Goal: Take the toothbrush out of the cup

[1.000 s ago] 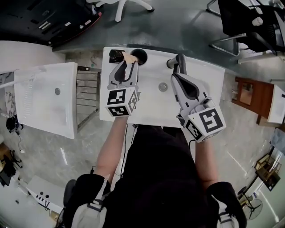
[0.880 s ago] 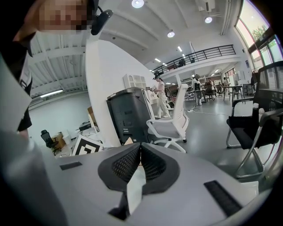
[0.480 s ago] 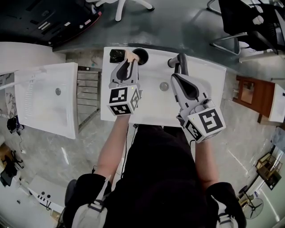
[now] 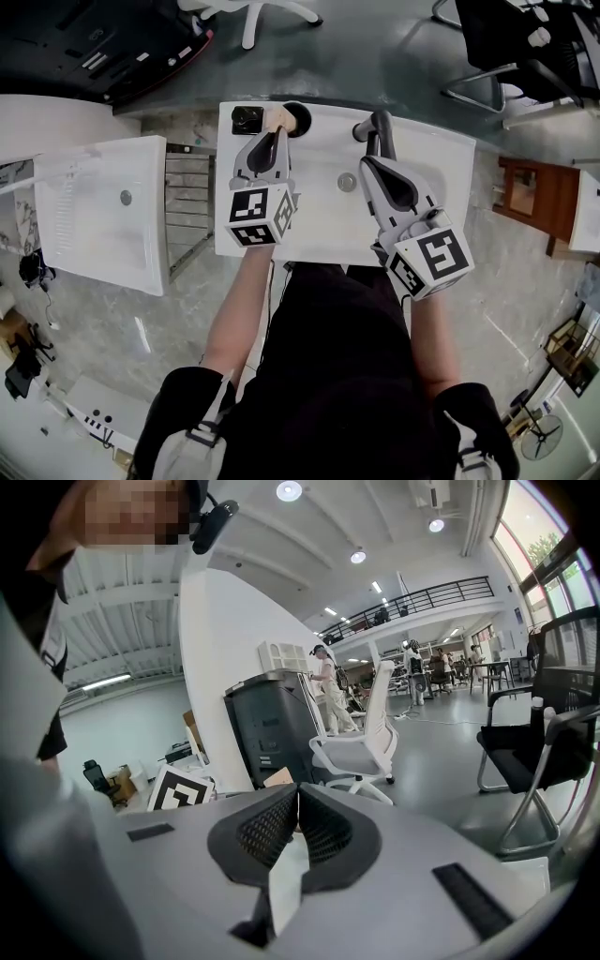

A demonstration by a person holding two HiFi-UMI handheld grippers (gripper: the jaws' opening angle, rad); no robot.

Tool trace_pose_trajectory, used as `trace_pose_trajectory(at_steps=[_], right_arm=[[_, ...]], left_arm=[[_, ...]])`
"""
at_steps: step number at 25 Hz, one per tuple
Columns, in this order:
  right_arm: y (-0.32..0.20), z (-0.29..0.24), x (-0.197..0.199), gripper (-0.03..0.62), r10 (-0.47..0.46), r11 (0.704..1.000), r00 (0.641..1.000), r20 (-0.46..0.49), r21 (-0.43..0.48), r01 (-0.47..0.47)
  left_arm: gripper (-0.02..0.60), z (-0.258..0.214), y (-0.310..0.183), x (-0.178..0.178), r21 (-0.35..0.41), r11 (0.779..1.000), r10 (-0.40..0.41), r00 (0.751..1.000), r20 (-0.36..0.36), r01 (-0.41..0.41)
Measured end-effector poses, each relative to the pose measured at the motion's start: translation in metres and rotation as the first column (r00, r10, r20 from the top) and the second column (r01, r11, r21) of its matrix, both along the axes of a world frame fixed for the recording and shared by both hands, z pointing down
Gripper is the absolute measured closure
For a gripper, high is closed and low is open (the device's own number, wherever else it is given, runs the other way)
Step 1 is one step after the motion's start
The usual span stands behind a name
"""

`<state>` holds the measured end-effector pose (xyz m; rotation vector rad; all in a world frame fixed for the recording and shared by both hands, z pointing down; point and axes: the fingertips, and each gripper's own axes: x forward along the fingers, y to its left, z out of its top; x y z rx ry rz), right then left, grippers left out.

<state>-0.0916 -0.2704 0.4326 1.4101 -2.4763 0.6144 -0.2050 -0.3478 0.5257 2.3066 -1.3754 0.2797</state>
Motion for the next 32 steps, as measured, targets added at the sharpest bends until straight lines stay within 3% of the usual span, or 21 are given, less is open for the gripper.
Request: trace_pose_trajectory(at_steps=[17,26,32], right_arm=[[0.011,-0.036,0.019,0.563,-0.027,0.994,0.997,0.073,0.112,0.019],[0.039,-0.057,0.048,0.563,-0.1,0.981,0.985,0.143,0.181,0.074],[0.07,-0.064,0.072,0.563,-0.155,0.973,0.972,0.179,0.2,0.118]], left_arm=[[0.561,-0.055,0.012,-0.001,0.123,0.991,-0.05,0.998,0.022,0.047],[0.561,-0.129,0.05,0.014,0.289,0.95,-0.13,0.991,0.028,0.116],[0.561,-0.155,0.096,0.031,0.32,0.934,-0.177,0.984,0.026,0.16]])
